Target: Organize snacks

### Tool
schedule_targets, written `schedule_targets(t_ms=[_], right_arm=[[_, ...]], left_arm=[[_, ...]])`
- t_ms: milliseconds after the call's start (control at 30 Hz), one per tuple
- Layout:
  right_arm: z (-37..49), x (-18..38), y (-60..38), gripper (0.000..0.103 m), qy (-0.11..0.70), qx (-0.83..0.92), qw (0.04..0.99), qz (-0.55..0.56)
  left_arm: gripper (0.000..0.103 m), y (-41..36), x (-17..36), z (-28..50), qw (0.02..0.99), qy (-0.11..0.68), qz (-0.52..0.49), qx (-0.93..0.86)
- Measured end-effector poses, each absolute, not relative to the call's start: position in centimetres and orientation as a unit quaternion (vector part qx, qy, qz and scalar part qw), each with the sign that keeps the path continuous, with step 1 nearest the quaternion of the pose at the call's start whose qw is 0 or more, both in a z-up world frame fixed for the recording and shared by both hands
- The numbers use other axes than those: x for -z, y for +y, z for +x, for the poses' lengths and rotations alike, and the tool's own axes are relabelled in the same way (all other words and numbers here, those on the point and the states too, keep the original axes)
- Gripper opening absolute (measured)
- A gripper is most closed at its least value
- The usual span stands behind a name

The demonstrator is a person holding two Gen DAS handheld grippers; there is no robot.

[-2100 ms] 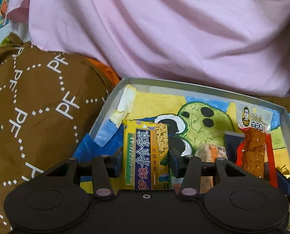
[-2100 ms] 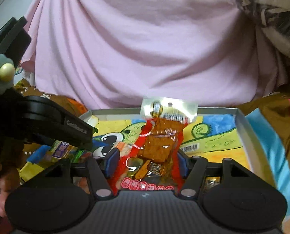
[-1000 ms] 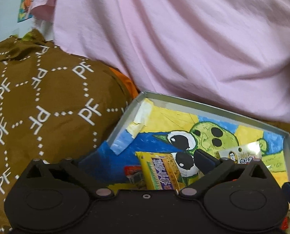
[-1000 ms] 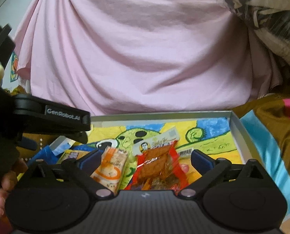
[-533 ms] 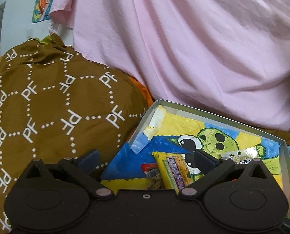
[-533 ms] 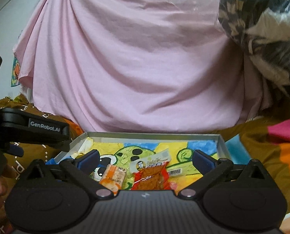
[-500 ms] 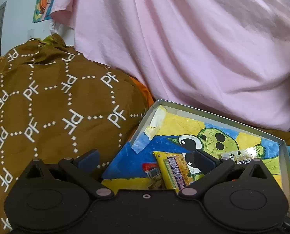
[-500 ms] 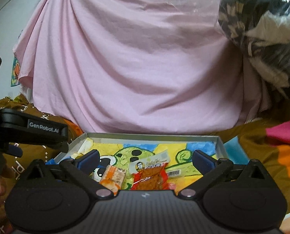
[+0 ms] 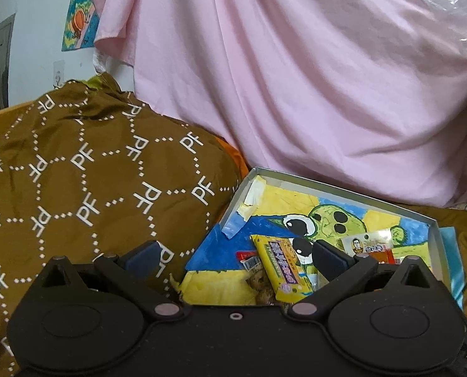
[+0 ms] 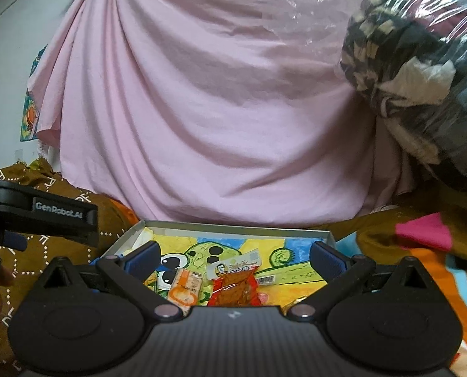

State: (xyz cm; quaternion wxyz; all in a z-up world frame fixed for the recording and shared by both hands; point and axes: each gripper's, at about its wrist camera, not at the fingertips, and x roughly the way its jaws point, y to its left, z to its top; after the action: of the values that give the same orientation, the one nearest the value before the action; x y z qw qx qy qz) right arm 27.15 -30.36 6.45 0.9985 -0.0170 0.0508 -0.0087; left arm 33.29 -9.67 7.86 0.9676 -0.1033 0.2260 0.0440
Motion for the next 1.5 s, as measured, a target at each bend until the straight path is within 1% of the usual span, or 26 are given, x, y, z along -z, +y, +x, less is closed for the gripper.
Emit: schedule_targets(t_ms=[267, 500, 867, 1167, 1333, 1500], right_arm=[[24.1, -7.1, -30.3, 0.103, 0.058, 0.014, 0.998, -0.019], [21.4, -6.7, -29.6, 0.103, 0.065, 0.020, 0.997, -0.023], [18.6, -6.1, -29.2, 0.103, 0.088, 0.027, 0.996, -0.007], [16.7, -5.2, -27.9, 0.103, 0.102, 0.026, 0.994, -0.020], [15.9, -4.9, -27.3, 0.103, 0.107, 0.017, 0.994, -0.014], [15.2, -4.4, -26.7, 0.103, 0.113, 0.016, 0.993, -0.019]], left_arm=[[0.102, -9.6, -8.2, 29.2, 0.974, 0.210, -0.081, -0.037], [0.102, -9.1, -7.0, 25.3, 0.978, 0.185, -0.082, -0.049], [0.102, -7.3, -5.3, 20.7, 0.979, 0.162, -0.111, -0.063], [0.102, -6.3, -4.1, 18.3, 0.977, 0.164, -0.116, -0.073], [0.102, -6.3, -4.0, 17.3, 0.979, 0.165, -0.092, -0.080], [0.102, -5.8, -3.7, 16.1, 0.979, 0.161, -0.091, -0.080]])
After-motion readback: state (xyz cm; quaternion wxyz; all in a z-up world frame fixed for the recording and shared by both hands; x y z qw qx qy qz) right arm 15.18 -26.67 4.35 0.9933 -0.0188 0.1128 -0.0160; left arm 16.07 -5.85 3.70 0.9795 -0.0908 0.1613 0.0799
